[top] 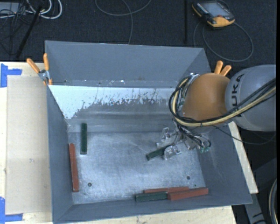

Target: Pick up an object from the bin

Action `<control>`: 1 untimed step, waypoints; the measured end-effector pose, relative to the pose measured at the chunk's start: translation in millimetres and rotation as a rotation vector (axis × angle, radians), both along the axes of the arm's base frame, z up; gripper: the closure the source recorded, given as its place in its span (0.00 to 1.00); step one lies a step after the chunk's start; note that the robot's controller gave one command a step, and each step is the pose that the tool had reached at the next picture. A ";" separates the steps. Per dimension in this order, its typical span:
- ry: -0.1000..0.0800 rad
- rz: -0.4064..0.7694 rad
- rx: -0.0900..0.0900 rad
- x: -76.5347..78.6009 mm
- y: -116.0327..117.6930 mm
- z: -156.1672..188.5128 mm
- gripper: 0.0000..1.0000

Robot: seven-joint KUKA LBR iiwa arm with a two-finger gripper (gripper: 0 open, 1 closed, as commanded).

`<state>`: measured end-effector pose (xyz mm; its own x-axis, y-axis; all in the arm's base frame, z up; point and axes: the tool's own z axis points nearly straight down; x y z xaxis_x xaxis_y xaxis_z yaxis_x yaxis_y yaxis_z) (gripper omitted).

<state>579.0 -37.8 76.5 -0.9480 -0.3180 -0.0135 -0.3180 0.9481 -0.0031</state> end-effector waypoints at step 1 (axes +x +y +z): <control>0.011 0.012 0.000 19.2 -2.7 129.0 1.00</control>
Offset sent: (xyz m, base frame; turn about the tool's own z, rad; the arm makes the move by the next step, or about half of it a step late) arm 0.0000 0.0000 0.0000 0.0000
